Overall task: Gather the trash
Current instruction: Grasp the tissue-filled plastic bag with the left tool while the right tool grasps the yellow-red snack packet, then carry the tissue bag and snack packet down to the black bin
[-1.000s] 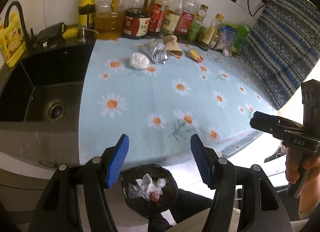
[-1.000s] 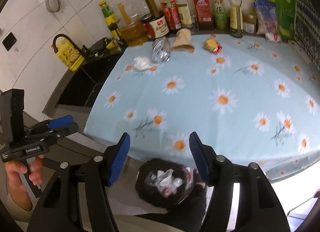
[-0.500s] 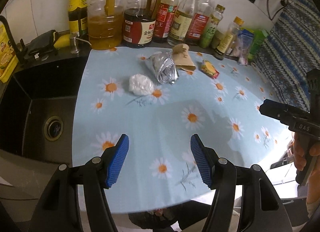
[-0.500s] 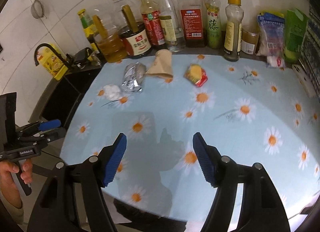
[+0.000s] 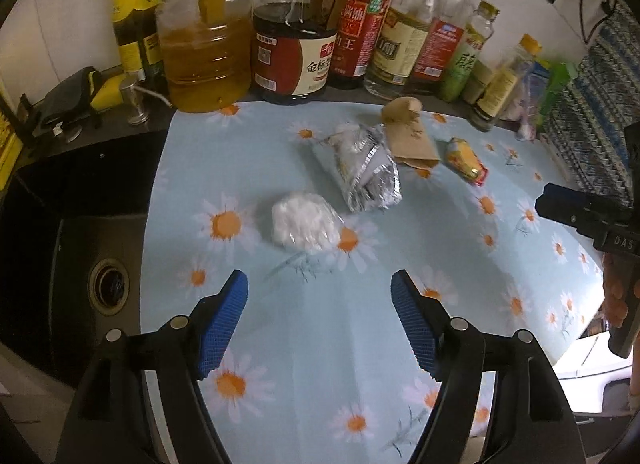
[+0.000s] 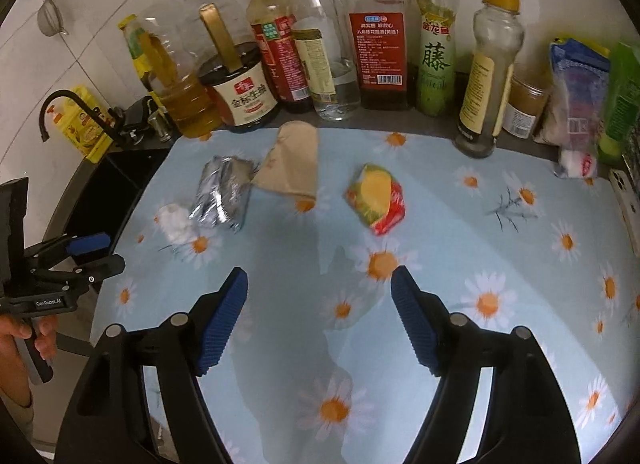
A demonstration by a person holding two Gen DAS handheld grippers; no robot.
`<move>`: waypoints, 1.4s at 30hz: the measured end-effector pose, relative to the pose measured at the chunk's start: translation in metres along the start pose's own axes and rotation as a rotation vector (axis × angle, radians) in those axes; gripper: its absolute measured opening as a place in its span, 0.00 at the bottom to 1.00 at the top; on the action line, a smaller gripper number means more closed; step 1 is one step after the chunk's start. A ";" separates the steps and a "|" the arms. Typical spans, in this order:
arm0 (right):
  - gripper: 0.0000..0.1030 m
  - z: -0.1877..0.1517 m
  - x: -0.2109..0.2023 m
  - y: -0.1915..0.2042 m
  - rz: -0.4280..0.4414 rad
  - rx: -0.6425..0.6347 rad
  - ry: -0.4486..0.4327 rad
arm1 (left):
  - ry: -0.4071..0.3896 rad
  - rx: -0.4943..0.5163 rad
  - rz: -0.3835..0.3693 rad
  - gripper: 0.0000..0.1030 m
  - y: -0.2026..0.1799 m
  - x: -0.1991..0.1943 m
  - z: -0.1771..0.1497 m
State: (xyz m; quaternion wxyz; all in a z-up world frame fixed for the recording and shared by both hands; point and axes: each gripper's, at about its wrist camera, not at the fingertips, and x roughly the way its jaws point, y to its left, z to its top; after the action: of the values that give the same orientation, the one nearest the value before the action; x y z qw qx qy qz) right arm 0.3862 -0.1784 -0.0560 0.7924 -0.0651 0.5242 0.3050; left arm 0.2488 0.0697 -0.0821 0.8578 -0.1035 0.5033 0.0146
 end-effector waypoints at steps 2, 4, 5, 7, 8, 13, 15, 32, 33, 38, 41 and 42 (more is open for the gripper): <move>0.72 0.009 0.012 -0.006 -0.003 0.002 0.012 | 0.015 0.001 0.002 0.70 0.002 0.014 0.010; 0.72 0.015 0.021 -0.011 -0.004 0.005 0.020 | 0.031 0.000 0.009 0.70 0.003 0.026 0.016; 0.72 0.018 0.025 -0.013 -0.004 0.002 0.022 | 0.041 -0.001 0.007 0.70 0.005 0.034 0.021; 0.72 0.026 0.034 -0.018 -0.006 0.001 0.026 | 0.056 0.002 0.011 0.70 0.005 0.047 0.026; 0.72 0.027 0.037 -0.020 -0.006 0.001 0.031 | 0.064 0.005 0.014 0.70 0.006 0.054 0.029; 0.72 0.038 0.059 -0.033 0.000 0.005 0.052 | 0.099 0.011 0.040 0.70 0.006 0.079 0.035; 0.72 0.042 0.068 -0.038 0.006 0.006 0.062 | 0.105 0.009 0.046 0.68 0.007 0.084 0.037; 0.67 0.052 0.104 -0.041 -0.019 -0.077 0.088 | 0.099 0.009 0.066 0.51 0.008 0.098 0.045; 0.66 0.052 0.104 -0.040 -0.022 -0.081 0.090 | 0.098 0.010 0.065 0.51 0.008 0.097 0.045; 0.65 0.053 0.108 -0.040 -0.042 -0.089 0.101 | 0.093 0.017 0.064 0.50 0.007 0.093 0.046; 0.54 0.053 0.111 -0.037 -0.055 -0.101 0.100 | 0.083 0.018 0.060 0.50 0.006 0.089 0.045; 0.53 0.052 0.111 -0.035 -0.063 -0.113 0.097 | 0.079 0.017 0.060 0.50 0.006 0.088 0.044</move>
State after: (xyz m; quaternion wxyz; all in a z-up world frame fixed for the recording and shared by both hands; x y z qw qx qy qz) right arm 0.4765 -0.1389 -0.1368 0.7704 -0.1410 0.5416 0.3054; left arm 0.3295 0.0770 -0.1381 0.8372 -0.0817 0.5399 0.0322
